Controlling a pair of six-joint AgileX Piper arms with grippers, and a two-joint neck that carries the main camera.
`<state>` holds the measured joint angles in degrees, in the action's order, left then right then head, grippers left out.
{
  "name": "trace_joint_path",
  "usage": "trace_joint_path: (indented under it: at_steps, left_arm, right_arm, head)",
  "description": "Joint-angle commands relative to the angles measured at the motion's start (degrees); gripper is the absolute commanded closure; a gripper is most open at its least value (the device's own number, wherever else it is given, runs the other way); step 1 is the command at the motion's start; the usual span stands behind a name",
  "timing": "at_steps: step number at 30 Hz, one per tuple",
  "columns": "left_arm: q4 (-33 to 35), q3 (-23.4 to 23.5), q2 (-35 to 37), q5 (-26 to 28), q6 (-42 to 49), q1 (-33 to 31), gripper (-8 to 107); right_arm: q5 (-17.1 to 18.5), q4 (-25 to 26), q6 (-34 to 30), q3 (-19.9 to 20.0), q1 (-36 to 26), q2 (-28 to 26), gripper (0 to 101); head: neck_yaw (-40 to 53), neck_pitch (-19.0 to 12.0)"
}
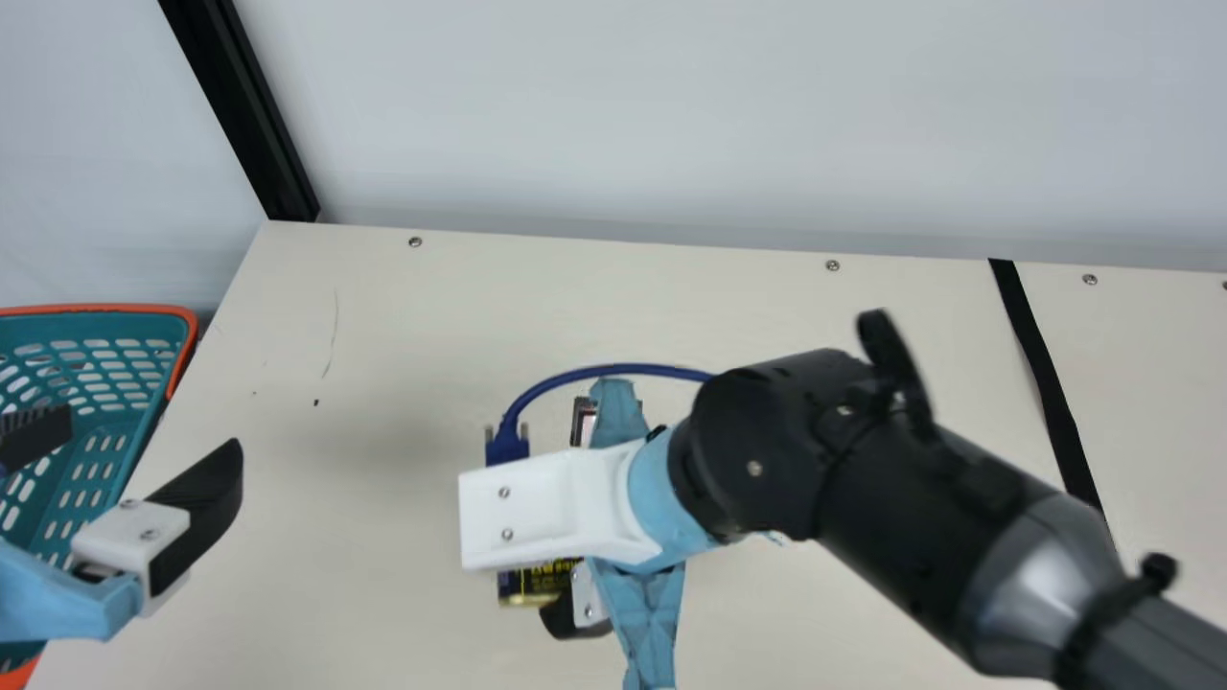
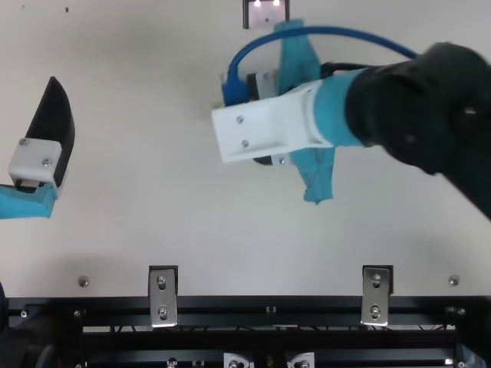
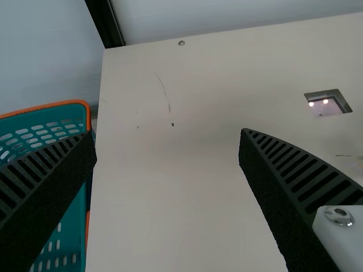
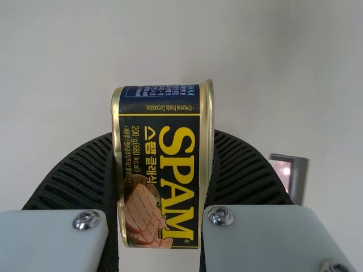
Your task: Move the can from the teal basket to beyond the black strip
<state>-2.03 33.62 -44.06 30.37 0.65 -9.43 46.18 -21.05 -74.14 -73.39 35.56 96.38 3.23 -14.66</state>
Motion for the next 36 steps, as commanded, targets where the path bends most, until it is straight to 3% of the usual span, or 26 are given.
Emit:
trace_joint_path:
  at_steps: [1, 11, 18, 25, 36]
  left_arm:
    - [0.0, 0.0, 0.0, 0.0, 0.0, 0.0, 9]
    - [0.0, 0.0, 0.0, 0.0, 0.0, 0.0, 9]
    - [0.0, 0.0, 0.0, 0.0, 0.0, 0.0, 9]
    - [0.0, 0.0, 0.0, 0.0, 0.0, 0.0, 9]
    - [0.0, 0.0, 0.0, 0.0, 0.0, 0.0, 9]
  right_arm:
    - [-3.5, -2.5, -0.4, 0.4, -1.0, -1.6, 101]
    - [-13.1, -14.6, -4.9, 3.2, -4.8, -6.1, 101]
    - [-15.9, -28.9, -12.8, 4.4, -7.0, -6.9, 101]
    - [-11.3, -44.3, -25.1, 4.6, -12.2, -5.4, 101]
    - [2.5, -54.8, -39.1, 3.7, -22.4, 1.0, 101]
  head:
    - [-0.2, -0.3]
    - [-0.2, -0.3]
    - [-0.2, -0.3]
    - [-0.2, -0.3]
    - [-0.2, -0.3]
